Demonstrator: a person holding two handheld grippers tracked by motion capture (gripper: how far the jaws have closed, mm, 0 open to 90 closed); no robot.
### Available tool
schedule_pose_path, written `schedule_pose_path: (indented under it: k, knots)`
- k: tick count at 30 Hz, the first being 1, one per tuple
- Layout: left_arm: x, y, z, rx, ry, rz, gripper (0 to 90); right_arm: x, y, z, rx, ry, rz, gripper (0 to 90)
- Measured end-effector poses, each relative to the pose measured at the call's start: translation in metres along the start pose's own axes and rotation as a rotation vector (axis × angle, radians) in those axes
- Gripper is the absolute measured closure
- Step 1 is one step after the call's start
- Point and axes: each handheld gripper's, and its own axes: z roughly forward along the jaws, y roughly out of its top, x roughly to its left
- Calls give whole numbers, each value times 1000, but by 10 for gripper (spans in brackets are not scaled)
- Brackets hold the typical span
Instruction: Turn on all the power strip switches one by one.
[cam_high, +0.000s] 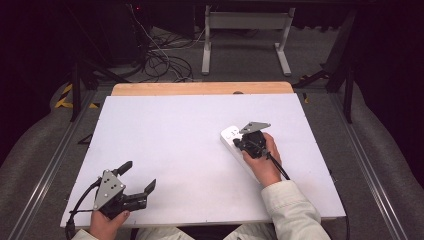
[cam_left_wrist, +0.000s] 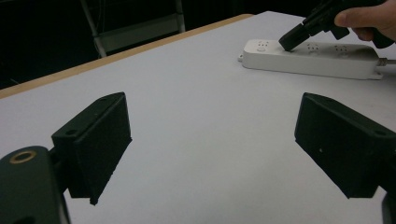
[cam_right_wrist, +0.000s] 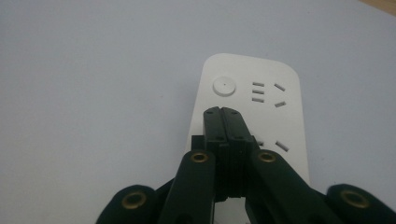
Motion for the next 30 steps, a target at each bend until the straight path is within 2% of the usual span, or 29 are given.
schedule_pose_path:
  k: [12,30]
  knots:
    - [-1,0,0,0,0,-2,112,-1,0,2,5,5,16,900]
    - [-1,0,0,-2,4,0,112,4,0,3,21,-29,-3,900]
